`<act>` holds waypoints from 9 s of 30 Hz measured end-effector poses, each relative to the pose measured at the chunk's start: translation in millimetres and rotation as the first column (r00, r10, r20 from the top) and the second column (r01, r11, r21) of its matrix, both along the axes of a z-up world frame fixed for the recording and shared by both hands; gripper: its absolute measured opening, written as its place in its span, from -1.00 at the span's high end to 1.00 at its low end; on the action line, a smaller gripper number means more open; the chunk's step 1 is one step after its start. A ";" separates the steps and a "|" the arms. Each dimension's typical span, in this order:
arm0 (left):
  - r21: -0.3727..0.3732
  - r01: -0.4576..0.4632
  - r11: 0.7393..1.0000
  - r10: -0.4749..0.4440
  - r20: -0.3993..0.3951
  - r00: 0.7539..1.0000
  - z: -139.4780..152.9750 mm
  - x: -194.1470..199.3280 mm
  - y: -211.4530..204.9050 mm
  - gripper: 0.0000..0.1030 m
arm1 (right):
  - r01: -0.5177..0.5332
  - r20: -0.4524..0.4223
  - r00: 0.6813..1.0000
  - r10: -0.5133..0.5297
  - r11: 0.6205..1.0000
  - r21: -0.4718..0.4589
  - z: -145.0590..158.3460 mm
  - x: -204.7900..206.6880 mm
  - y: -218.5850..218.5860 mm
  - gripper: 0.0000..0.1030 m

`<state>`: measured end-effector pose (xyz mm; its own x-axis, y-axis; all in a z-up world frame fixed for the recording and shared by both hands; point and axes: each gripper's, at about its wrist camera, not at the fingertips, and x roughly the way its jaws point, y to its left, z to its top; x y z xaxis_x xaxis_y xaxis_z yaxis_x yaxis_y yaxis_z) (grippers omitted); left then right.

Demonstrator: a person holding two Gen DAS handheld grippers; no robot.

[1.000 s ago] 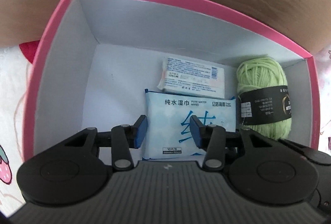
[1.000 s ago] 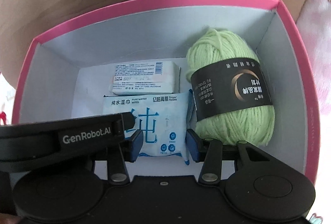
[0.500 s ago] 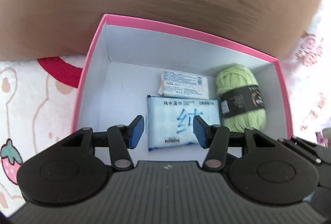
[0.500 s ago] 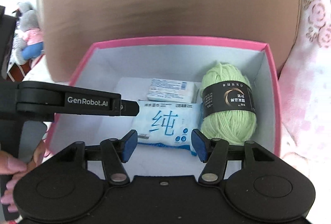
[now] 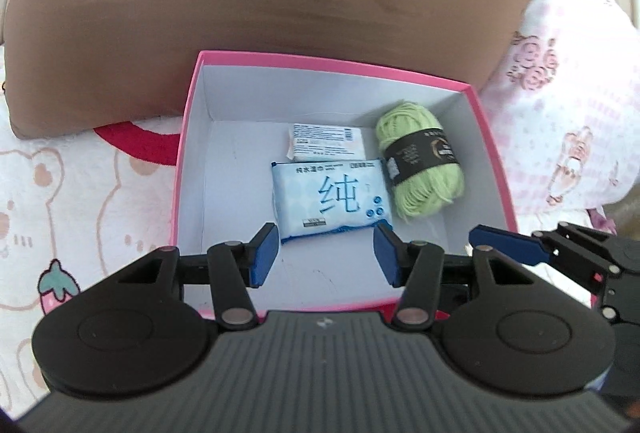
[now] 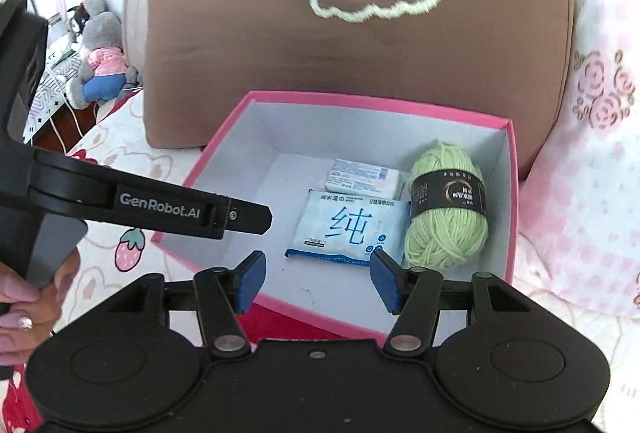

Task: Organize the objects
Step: 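Raise the left tool out of the pink box, then move the left tool down to the orange makeup sponge, then close the left tool on the orange sponge, then lift the orange sponge with the left tool toward the pink box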

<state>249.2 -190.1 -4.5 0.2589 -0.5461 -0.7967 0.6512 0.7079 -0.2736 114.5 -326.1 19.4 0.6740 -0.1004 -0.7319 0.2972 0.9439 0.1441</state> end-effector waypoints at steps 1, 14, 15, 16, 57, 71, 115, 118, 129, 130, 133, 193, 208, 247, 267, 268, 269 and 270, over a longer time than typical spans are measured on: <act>-0.002 0.004 1.000 -0.004 0.003 1.000 4.4 -3.0 2.4 0.00 | -0.003 0.000 1.000 0.003 1.000 -0.002 0.6 -0.4 1.3 -0.22; -0.025 0.009 1.000 -0.008 0.049 0.999 51.3 -37.6 44.9 -0.05 | -0.024 0.057 0.998 0.028 0.997 -0.080 47.1 -46.3 29.6 -0.24; -0.029 0.024 0.999 -0.023 0.046 0.999 53.0 -40.0 47.6 -0.09 | -0.020 0.065 0.998 0.025 0.996 -0.082 49.4 -49.8 31.6 -0.25; -0.027 0.049 0.998 -0.047 0.048 0.998 54.4 -43.3 49.7 -0.09 | -0.015 0.073 0.997 0.021 0.997 -0.081 51.1 -53.0 33.5 -0.25; -0.048 0.098 0.994 -0.091 0.127 0.988 89.5 -117.4 147.5 -0.93 | 0.076 0.087 0.994 -0.067 0.992 -0.104 95.8 -136.9 100.7 -0.86; -0.007 0.108 0.994 -0.106 0.129 0.986 79.3 -127.4 161.4 -1.00 | 0.057 0.057 0.997 -0.051 0.992 -0.108 74.6 -158.1 127.4 -0.86; -0.146 0.122 0.982 -0.138 -0.105 0.985 -50.8 -155.2 118.1 -0.95 | -0.047 -0.019 0.999 0.046 0.997 -0.060 -86.8 -147.8 84.3 -0.85; -0.162 0.120 0.979 -0.142 -0.130 0.981 -61.5 -153.1 115.4 -0.95 | -0.044 -0.017 0.999 0.042 0.995 -0.084 -91.7 -144.9 88.8 -0.85; -0.179 0.112 0.978 -0.132 -0.106 0.986 -93.6 -130.9 111.5 -0.92 | -0.044 -0.006 0.999 0.044 0.996 -0.078 -123.1 -131.8 100.5 -0.84; -0.178 0.118 0.977 -0.138 -0.101 0.985 -96.3 -131.3 109.7 -0.91 | -0.050 -0.004 0.999 0.050 0.997 -0.063 -123.9 -131.5 101.0 -0.84; -0.184 0.130 0.974 -0.153 -0.121 0.981 -105.0 -130.9 104.7 -0.91 | -0.072 -0.012 0.997 0.071 0.997 -0.035 -128.4 -127.4 101.0 -0.84; -0.186 0.102 0.977 -0.129 -0.137 0.982 -121.8 -144.1 77.5 0.33 | -0.061 0.029 0.998 0.060 0.998 0.008 -130.6 -116.1 104.6 -0.06; -0.115 0.141 0.983 -0.157 -0.152 0.976 -103.3 -154.3 101.4 0.13 | -0.173 0.013 0.985 0.173 0.984 0.036 -113.7 -116.4 129.8 -0.12; -0.178 0.102 0.979 -0.133 -0.173 0.976 -30.2 -162.1 145.3 0.10 | -0.164 0.013 0.986 0.164 0.984 0.065 -38.0 -124.1 160.0 -0.20; -0.201 0.069 0.977 -0.097 -0.132 0.986 10.2 -138.1 159.6 0.10 | -0.219 0.052 0.974 0.219 0.976 -0.004 8.3 -96.8 172.2 -0.23; -0.199 0.068 0.978 -0.095 -0.132 0.987 12.3 -136.7 159.0 0.10 | -0.228 0.050 0.972 0.228 0.974 -0.016 10.3 -95.4 172.8 -0.24; -0.200 0.064 0.978 -0.092 -0.136 0.986 14.4 -134.8 158.5 0.10 | -0.243 0.044 0.969 0.244 0.969 -0.038 12.9 -93.2 174.2 -0.25; -0.202 0.064 0.977 -0.094 -0.139 0.986 17.0 -132.7 157.8 0.10 | -0.259 0.035 0.965 0.261 0.964 -0.059 16.9 -90.5 175.0 -0.25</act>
